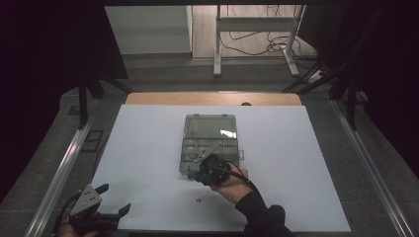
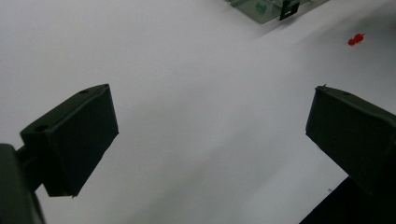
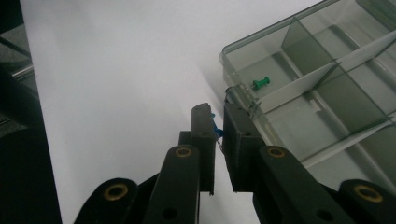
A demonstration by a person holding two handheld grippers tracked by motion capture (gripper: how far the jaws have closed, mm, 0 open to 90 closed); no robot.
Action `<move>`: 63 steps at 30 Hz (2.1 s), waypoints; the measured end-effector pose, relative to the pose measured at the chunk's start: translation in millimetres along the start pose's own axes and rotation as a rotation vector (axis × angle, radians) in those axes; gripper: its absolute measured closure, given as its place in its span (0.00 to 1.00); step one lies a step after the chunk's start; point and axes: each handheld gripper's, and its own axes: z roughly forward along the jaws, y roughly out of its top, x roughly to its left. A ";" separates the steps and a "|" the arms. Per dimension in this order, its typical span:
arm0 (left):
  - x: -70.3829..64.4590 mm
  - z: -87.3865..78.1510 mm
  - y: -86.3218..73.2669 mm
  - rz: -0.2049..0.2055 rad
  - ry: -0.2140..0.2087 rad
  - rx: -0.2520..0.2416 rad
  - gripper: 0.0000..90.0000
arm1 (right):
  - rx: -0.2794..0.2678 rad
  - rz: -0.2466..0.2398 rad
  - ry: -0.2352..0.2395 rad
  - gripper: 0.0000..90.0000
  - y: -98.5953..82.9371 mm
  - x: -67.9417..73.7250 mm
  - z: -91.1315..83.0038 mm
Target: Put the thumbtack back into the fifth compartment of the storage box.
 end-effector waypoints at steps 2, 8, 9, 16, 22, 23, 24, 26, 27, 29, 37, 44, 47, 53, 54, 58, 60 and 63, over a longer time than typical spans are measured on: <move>0.0 0.1 0.0 0.000 0.000 0.000 0.03 | -0.004 0.007 -0.003 0.92 0.8 -2.7 0.1; 0.2 0.1 0.0 -0.001 0.000 0.000 0.03 | -0.022 0.044 0.001 0.92 5.5 -11.3 0.6; 0.1 0.1 0.0 -0.001 0.000 0.000 0.03 | -0.024 0.047 -0.002 0.92 6.7 -12.1 0.5; 0.2 0.1 0.0 -0.001 -0.001 0.000 0.03 | -0.027 0.053 -0.012 0.92 14.4 -17.4 3.7; 0.2 0.0 0.0 0.000 -0.001 0.000 0.03 | -0.024 0.062 -0.024 0.92 20.5 -22.2 10.2; 0.2 0.0 -0.1 0.000 -0.001 0.000 0.03 | -0.026 0.061 -0.027 0.92 22.1 -23.3 11.9; 0.2 0.0 -0.1 -0.001 -0.001 -0.001 0.03 | -0.026 0.061 -0.029 0.92 23.5 -24.1 13.0; 0.2 0.0 -0.1 -0.001 -0.001 -0.001 0.03 | -0.027 0.058 -0.036 0.92 25.9 -25.8 15.0; 0.2 0.0 -0.1 0.000 -0.001 -0.001 0.03 | -0.023 0.062 -0.038 0.92 27.3 -26.3 15.8; 0.2 -0.1 -0.1 0.000 -0.002 -0.001 0.03 | -0.024 0.063 -0.042 0.92 29.9 -28.0 17.7; 0.1 0.1 0.0 0.002 -0.001 0.000 0.03 | -0.015 0.060 -0.059 0.92 37.3 -32.1 26.5; 0.0 0.1 -0.1 0.004 -0.002 0.001 0.03 | 0.000 0.052 -0.070 0.92 43.5 -32.9 36.7; 0.0 0.0 -0.1 0.005 -0.002 0.001 0.03 | 0.011 0.041 -0.075 0.91 45.1 -31.7 41.1; -0.1 0.1 0.0 0.008 -0.002 0.003 0.03 | 0.022 0.038 -0.084 0.91 45.2 -33.1 46.4; -0.1 0.1 0.0 0.008 -0.002 0.003 0.03 | 0.022 0.039 -0.085 0.90 45.1 -33.5 46.6; -0.2 0.1 0.0 0.009 -0.002 0.003 0.03 | 0.023 0.042 -0.087 0.86 44.6 -34.1 45.3; -0.3 0.2 0.1 0.009 -0.002 0.004 0.03 | 0.024 0.045 -0.088 0.84 44.5 -33.4 44.1; -0.3 0.2 0.1 0.009 -0.002 0.004 0.03 | 0.021 0.039 -0.084 0.81 44.2 -32.5 42.2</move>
